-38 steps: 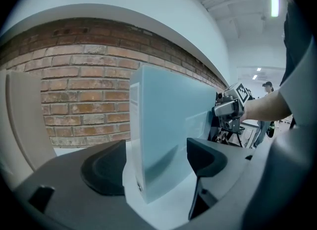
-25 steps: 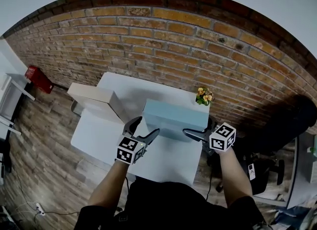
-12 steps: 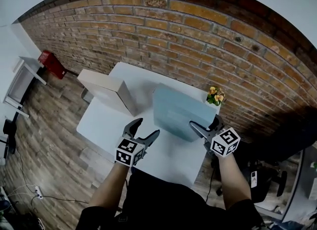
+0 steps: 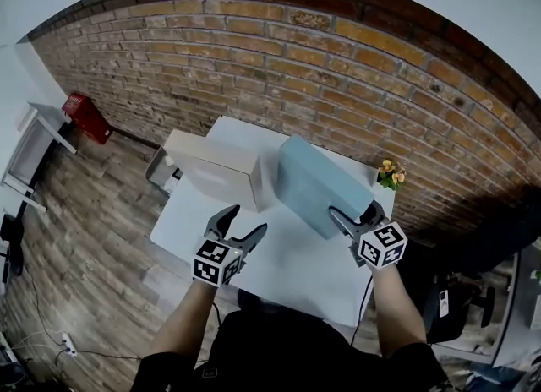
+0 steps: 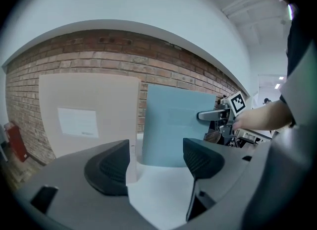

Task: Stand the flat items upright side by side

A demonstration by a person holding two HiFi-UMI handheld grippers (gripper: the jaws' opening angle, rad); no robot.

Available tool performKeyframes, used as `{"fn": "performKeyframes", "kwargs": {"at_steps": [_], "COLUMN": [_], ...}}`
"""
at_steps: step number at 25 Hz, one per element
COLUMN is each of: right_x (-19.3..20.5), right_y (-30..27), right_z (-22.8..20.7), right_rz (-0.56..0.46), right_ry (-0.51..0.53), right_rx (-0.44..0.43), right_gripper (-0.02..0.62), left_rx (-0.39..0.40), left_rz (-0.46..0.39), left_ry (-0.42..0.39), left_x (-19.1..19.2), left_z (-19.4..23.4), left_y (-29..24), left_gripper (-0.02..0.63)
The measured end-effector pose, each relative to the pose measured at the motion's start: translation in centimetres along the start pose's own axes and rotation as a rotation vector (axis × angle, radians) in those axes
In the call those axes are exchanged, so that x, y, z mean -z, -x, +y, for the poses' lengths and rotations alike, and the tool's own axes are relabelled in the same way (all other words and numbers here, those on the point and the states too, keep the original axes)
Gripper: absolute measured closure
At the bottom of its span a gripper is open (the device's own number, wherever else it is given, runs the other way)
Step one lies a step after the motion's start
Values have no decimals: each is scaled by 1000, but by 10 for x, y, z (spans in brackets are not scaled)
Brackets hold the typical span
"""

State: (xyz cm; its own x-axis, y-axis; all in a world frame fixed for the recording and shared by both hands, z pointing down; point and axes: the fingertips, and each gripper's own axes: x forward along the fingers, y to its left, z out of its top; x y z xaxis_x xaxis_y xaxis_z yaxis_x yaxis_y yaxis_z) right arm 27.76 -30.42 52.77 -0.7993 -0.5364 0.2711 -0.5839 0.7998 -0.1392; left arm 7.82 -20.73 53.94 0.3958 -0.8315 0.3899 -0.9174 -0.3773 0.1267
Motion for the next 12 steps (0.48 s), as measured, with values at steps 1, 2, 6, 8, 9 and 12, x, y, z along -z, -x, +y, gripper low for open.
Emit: {"fn": "performKeyframes", "kwargs": {"at_steps": [1, 2, 6, 8, 9, 12], "right_x": [-1, -3, -5, -7, -8, -8], "right_y": [-8, -16, -41, -51, -55, -64], "right_z": [5, 9, 26, 37, 42, 55], "right_rz": [1, -1, -2, 3, 6, 20], "right_ry": [-5, -8, -11, -4, 2, 18], "right_rx": [10, 20, 41, 37, 32, 12], "right_gripper": [250, 250, 254, 257, 258, 262], "left_rx": [3, 5, 25, 33, 35, 28], "left_rz": [-6, -15, -33, -27, -25, -29], "left_ry": [0, -2, 5, -7, -14, -11], "left_x": [-1, -1, 1, 2, 1, -2], "left_z": [9, 19, 51, 67, 74, 90], "left_y": [5, 9, 25, 32, 35, 41], "left_gripper": [251, 252, 256, 259, 261, 261]}}
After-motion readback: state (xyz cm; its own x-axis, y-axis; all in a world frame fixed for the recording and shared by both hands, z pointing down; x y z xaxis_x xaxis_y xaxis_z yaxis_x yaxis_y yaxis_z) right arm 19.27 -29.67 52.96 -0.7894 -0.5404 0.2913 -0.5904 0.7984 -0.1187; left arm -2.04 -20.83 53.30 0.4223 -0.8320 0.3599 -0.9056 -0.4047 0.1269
